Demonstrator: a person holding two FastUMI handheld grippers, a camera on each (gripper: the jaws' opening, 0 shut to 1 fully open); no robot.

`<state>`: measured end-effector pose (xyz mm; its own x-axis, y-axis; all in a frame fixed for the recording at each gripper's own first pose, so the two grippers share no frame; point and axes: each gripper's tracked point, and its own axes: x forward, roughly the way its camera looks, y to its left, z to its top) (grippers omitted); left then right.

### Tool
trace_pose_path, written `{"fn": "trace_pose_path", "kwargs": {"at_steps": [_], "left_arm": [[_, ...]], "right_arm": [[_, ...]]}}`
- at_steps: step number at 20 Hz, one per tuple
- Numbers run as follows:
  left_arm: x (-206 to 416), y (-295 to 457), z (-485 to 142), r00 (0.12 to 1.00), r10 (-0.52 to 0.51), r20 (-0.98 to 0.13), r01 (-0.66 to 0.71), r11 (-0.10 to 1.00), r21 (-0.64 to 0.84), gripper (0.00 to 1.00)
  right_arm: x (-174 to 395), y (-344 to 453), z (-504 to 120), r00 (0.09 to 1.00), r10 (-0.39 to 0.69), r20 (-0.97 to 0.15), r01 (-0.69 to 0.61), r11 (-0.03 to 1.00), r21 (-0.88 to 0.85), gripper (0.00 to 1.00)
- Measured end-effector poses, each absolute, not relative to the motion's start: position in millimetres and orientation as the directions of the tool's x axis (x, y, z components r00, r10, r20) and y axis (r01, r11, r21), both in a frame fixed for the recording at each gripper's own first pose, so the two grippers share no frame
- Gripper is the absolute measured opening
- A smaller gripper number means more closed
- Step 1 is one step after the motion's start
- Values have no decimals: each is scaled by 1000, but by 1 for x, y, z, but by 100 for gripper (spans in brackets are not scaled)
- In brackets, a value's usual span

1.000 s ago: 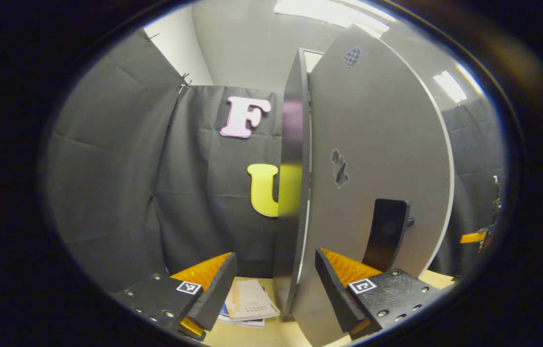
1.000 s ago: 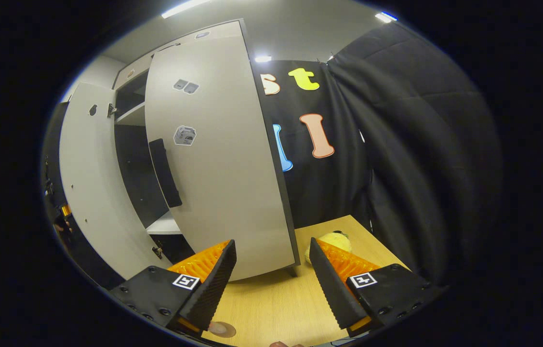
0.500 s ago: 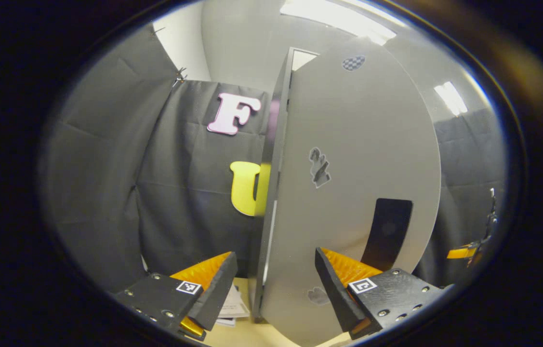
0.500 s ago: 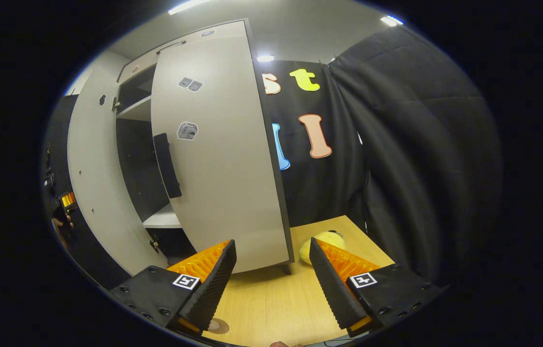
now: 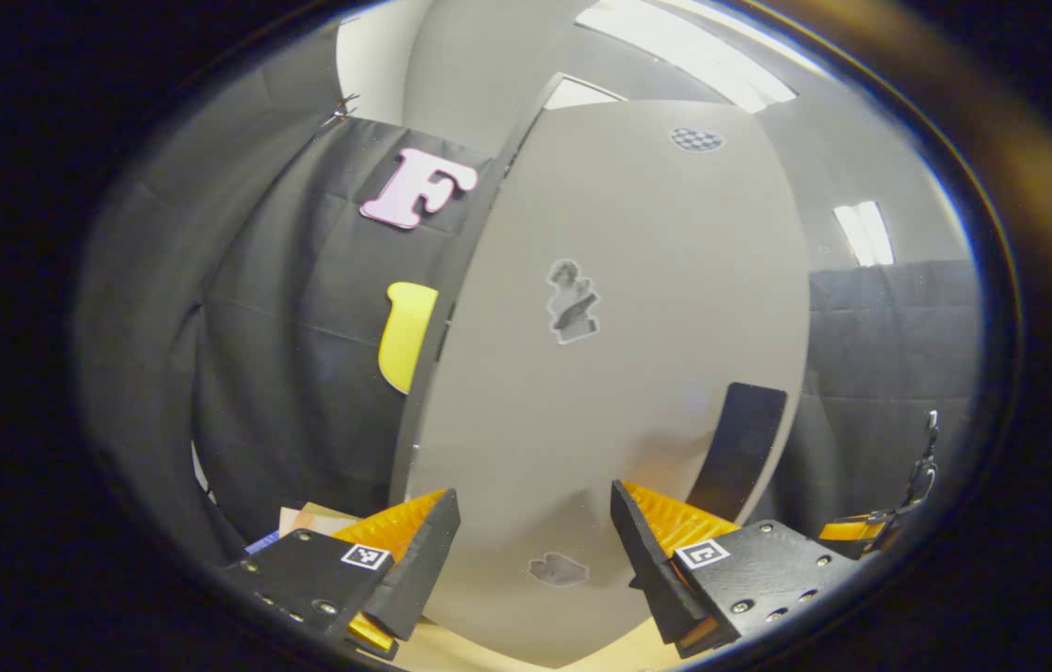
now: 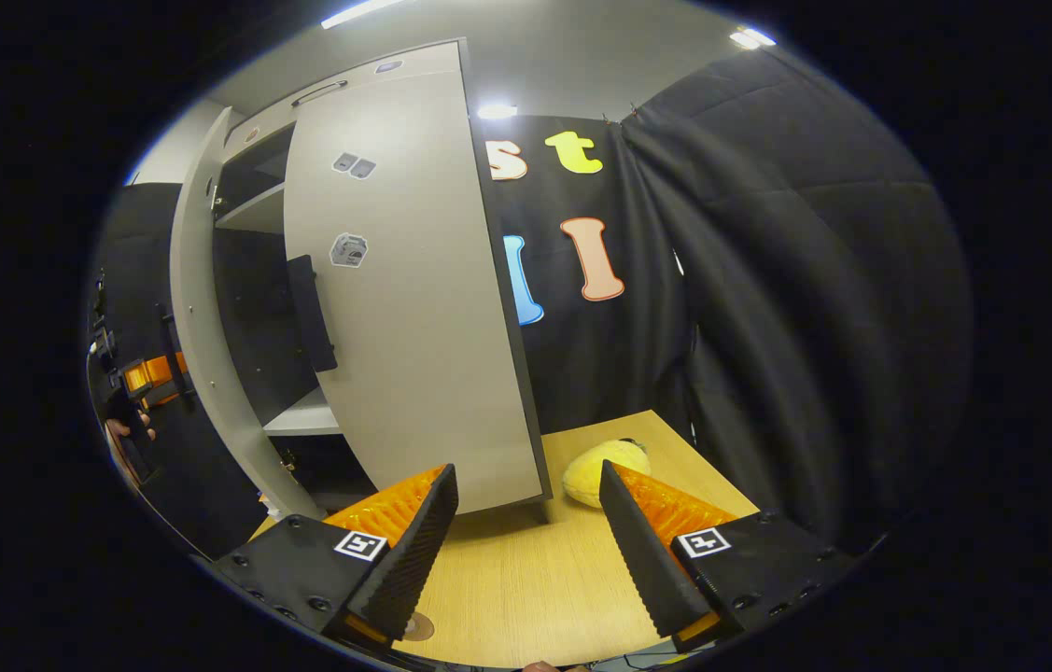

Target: Grasp the bottle in the cabinet with the left hand and place it on the coaster, then close the right door with the right hand and the left door with the left hand.

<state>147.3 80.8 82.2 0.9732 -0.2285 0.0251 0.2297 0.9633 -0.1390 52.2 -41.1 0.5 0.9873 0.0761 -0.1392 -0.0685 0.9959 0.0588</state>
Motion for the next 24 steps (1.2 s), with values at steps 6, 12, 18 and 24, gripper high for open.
{"fn": "trace_pose_path", "kwargs": {"at_steps": [6, 12, 18, 24], "left_arm": [[127, 65, 89, 984, -177, 29, 173, 980, 97, 99], [92, 74, 44, 989, -131, -63, 138, 980, 140, 98], [34, 109, 0, 992, 29, -122, -12, 991, 136, 89], [-32, 119, -33, 987, 97, -129, -93, 995, 39, 100]], "right_arm": [[48, -49, 5, 991, 54, -122, -45, 996, 76, 92], [51, -31, 7, 988, 99, -115, -91, 993, 71, 92], [49, -8, 1, 987, 110, -115, -105, 993, 51, 92], [44, 0, -4, 991, 85, -102, -81, 996, 46, 97]]}}
